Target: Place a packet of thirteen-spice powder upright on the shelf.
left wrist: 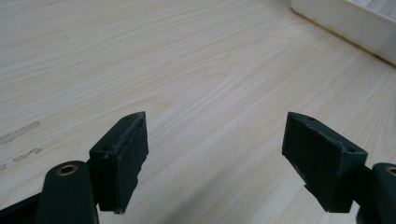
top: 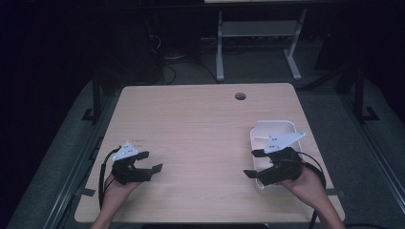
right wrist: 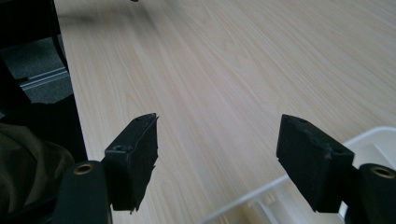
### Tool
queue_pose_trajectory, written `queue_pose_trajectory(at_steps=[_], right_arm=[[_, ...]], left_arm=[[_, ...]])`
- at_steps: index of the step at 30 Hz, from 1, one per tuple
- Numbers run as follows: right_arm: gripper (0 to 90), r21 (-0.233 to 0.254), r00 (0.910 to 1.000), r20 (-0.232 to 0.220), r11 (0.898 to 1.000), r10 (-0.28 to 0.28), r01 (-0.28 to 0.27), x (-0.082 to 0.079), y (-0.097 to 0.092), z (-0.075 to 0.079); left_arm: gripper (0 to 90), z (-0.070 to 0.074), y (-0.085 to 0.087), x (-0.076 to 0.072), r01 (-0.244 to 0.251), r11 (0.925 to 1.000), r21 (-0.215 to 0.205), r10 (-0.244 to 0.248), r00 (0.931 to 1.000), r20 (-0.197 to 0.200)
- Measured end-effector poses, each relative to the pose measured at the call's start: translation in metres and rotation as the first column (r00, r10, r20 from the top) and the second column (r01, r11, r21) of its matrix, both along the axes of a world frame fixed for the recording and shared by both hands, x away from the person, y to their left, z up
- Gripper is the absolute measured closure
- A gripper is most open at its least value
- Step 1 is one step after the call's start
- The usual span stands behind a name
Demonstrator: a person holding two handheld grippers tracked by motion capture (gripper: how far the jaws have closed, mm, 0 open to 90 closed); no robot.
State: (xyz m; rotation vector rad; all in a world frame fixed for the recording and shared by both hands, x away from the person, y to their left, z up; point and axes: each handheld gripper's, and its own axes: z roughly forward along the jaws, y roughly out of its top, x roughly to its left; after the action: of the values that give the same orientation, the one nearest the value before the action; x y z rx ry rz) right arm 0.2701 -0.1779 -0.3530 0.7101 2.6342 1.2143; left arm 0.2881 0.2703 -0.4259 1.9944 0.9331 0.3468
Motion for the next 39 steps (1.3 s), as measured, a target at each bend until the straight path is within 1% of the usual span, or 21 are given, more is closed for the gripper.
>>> queue_pose_trajectory(at_steps=[1,2,6,8,9,11,13,16,17,19,22,25,27,29,30,32,35,39], right_arm=[[27.9,0.000,1.0000,0.000,1.000,0.000,0.000,0.000,0.000,0.000],[27.7,0.004,1.0000,-0.007,1.000,-0.003,0.003,0.000,0.004,0.000],[27.0,0.008,1.0000,-0.002,1.000,0.008,-0.008,-0.003,0.020,0.000],[26.8,0.014,0.9998,-0.003,1.000,0.020,-0.020,-0.004,0.029,0.000],[26.7,0.019,0.9995,-0.007,0.999,0.030,-0.030,-0.004,0.037,-0.002],[26.7,0.022,0.9989,-0.012,0.999,0.045,-0.045,-0.004,0.044,-0.003],[26.7,0.023,0.9987,-0.015,0.999,0.049,-0.049,-0.004,0.047,-0.003],[26.6,0.033,0.9973,-0.022,0.997,0.071,-0.070,-0.004,0.061,-0.005],[26.6,0.033,0.9973,-0.022,0.997,0.071,-0.070,-0.004,0.061,-0.005],[26.4,0.036,0.9964,-0.023,0.996,0.081,-0.081,-0.003,0.067,-0.006],[25.9,0.040,0.9950,-0.034,0.995,0.093,-0.092,-0.003,0.076,-0.008],[25.4,0.044,0.9931,-0.041,0.993,0.110,-0.108,-0.002,0.087,-0.013],[25.4,0.047,0.9930,-0.040,0.993,0.111,-0.109,-0.001,0.089,-0.014],[25.2,0.040,0.9922,-0.040,0.992,0.118,-0.116,-0.001,0.094,-0.016],[25.2,0.046,0.9917,-0.040,0.992,0.122,-0.120,0.000,0.096,-0.017],[24.9,0.051,0.9906,-0.048,0.991,0.128,-0.126,0.000,0.100,-0.018],[24.6,0.046,0.9888,-0.052,0.989,0.140,-0.138,0.001,0.108,-0.021],[24.5,0.048,0.9858,-0.065,0.987,0.155,-0.152,0.001,0.119,-0.029]], left_arm=[[22.1,0.000,0.000,0.000,0.000,1.0000,0.000,0.000,1.0000,0.000],[22.0,0.000,0.000,0.000,0.000,1.0000,0.000,0.000,1.0000,0.000],[21.3,0.000,0.000,0.000,-0.005,1.0000,0.005,0.005,1.0000,0.000],[21.3,0.000,0.000,0.000,-0.004,1.0000,0.006,0.004,1.0000,0.000],[20.9,0.000,0.000,0.000,-0.004,1.0000,0.007,0.004,1.0000,0.001],[20.3,0.000,0.000,0.000,-0.005,0.9999,0.015,0.005,1.0000,0.003],[20.3,0.000,0.000,0.000,-0.005,0.9998,0.017,0.005,1.0000,0.004],[20.3,0.001,0.001,0.001,-0.007,0.9998,0.016,0.007,1.0000,0.003],[20.3,0.001,0.002,0.001,-0.007,0.9999,0.016,0.006,1.0000,0.004],[20.7,0.001,0.003,0.001,0.001,1.0000,0.008,-0.001,1.0000,-0.006],[21.7,0.002,0.003,0.000,0.005,1.0000,-0.001,-0.005,1.0000,-0.006],[20.6,0.001,0.002,0.001,0.008,1.0000,0.006,-0.008,0.9999,-0.011],[20.2,0.000,0.002,0.001,0.006,0.9999,0.008,-0.006,0.9999,-0.011],[20.0,0.001,0.003,0.001,0.006,0.9999,0.011,-0.006,0.9999,-0.008],[20.0,0.001,0.003,0.001,0.005,0.9999,0.011,-0.005,1.0000,-0.007],[19.8,0.001,0.003,0.001,0.002,0.9999,0.010,-0.002,1.0000,-0.008],[19.6,0.001,0.004,0.001,0.002,0.9999,0.011,-0.002,1.0000,-0.008],[19.3,0.001,0.004,0.001,0.000,1.0000,0.009,0.000,1.0000,-0.005]])
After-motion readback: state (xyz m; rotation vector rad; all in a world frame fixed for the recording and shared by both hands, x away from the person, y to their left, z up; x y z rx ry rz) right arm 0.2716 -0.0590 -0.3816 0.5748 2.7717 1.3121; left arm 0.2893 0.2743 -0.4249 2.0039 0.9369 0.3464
